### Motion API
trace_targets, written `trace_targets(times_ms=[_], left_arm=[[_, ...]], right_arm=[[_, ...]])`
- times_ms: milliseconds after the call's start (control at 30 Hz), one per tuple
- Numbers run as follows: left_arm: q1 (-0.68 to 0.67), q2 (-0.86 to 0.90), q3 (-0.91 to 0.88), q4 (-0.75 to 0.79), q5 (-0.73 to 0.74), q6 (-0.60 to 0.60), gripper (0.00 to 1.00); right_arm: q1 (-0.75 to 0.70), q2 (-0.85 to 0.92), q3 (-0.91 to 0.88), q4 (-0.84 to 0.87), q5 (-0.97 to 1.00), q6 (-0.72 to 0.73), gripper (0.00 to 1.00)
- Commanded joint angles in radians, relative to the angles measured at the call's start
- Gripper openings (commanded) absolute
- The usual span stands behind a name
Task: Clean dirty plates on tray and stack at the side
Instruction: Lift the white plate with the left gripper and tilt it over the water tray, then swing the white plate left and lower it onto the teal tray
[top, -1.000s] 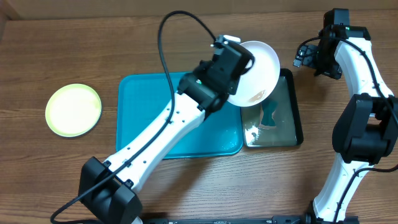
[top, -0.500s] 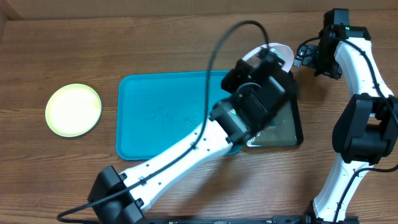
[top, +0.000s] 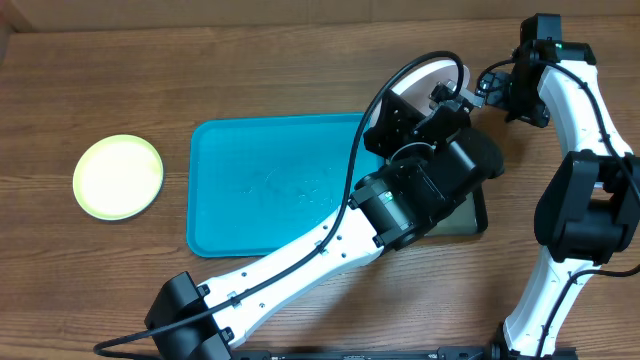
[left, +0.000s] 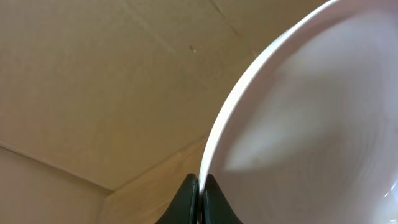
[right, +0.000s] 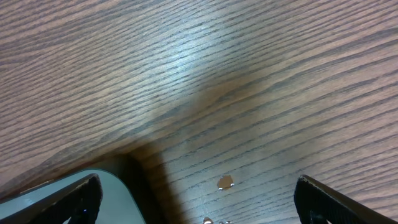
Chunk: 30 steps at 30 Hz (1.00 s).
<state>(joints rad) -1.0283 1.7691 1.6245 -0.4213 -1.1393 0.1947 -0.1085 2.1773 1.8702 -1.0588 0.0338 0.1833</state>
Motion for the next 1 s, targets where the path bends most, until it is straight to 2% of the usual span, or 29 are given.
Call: trace_targets(times_ms=[0, 67, 167, 367, 500, 700, 767, 867, 967], left_arm=[[-0.011, 0.004, 0.028, 0.006, -0.039, 0.000, 0.04], [-0.011, 0.004, 0.028, -0.006, -0.039, -0.063, 0.04], [0.000, 0.004, 0.028, -0.071, 0.025, -0.229, 0.04], [0.080, 0.010, 0.027, -0.278, 0.307, -0.643, 0.04], [0.177, 0.025, 0.026, -0.359, 0.537, -0.824, 0.04], [0.374, 0.059, 0.026, -0.481, 1.027, -0.886, 0.04], [0.443, 0.073, 0.026, -0.535, 1.149, -0.888, 0.04], [0.539, 0.095, 0.026, -0.618, 1.262, -0.887, 0.04], [0.624, 0.111, 0.026, -0.694, 1.295, -0.869, 0.04]], right_arm=[[0.002, -0.029, 0.015, 0.003, 0.010, 0.003, 1.00], [0.002, -0.029, 0.015, 0.003, 0.010, 0.003, 1.00], [0.002, -0.029, 0.015, 0.003, 0.010, 0.003, 1.00], [0.002, -0.029, 0.015, 0.003, 0.010, 0.003, 1.00], [0.002, -0.029, 0.015, 0.003, 0.010, 0.003, 1.00], [0.002, -0.029, 0.015, 0.003, 0.010, 0.003, 1.00], [0.002, -0.029, 0.015, 0.003, 0.010, 0.003, 1.00], [0.002, -0.029, 0.015, 0.003, 0.010, 0.003, 1.00], [0.002, -0.029, 0.015, 0.003, 0.010, 0.003, 1.00]])
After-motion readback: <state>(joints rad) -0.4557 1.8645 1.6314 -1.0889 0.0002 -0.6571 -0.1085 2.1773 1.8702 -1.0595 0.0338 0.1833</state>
